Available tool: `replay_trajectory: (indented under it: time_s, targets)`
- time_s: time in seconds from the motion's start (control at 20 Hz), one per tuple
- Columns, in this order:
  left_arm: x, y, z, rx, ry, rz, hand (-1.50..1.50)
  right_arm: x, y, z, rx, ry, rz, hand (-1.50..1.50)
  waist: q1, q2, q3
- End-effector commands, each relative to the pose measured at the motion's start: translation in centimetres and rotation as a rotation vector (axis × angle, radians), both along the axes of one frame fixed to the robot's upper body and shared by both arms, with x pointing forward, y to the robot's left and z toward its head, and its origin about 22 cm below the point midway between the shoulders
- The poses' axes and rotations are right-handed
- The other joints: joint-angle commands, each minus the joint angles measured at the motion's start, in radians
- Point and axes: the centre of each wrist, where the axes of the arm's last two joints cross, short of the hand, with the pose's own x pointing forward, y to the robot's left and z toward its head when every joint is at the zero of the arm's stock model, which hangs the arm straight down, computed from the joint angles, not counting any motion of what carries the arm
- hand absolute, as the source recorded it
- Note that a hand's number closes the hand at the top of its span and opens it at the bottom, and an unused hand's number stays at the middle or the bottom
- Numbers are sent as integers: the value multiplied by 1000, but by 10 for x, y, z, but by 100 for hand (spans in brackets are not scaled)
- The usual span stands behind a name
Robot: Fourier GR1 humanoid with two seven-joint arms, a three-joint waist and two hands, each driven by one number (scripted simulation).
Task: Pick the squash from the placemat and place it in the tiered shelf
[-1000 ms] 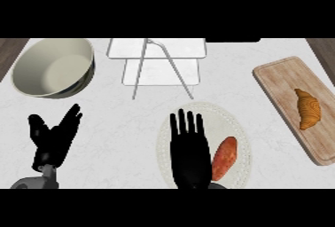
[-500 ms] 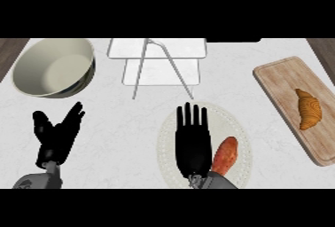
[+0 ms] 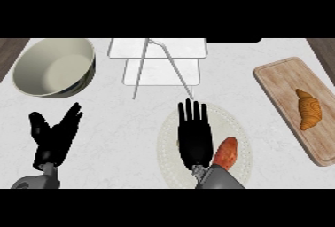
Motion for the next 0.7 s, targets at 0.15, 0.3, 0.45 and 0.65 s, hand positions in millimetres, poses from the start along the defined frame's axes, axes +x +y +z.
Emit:
replay_trajectory:
  time_s: [0.15, 0.3, 0.45, 0.65]
  targets:
    - [-7, -19, -8, -8, 61, -9, 0, 10, -9, -21, -167, 214, 76, 150, 10, 7, -6]
    - [-28, -11, -13, -16, 57, 1, 0, 0, -5, -29, -125, 187, 129, 150, 7, 5, -6]
    - [9, -11, -1, -15, 60, -4, 0, -3, 11, -12, -108, 197, 158, 150, -2, 6, -6]
    - [-4, 0, -6, -21, 39, -1, 0, -15, 12, -39, -32, 148, 218, 150, 4, 7, -6]
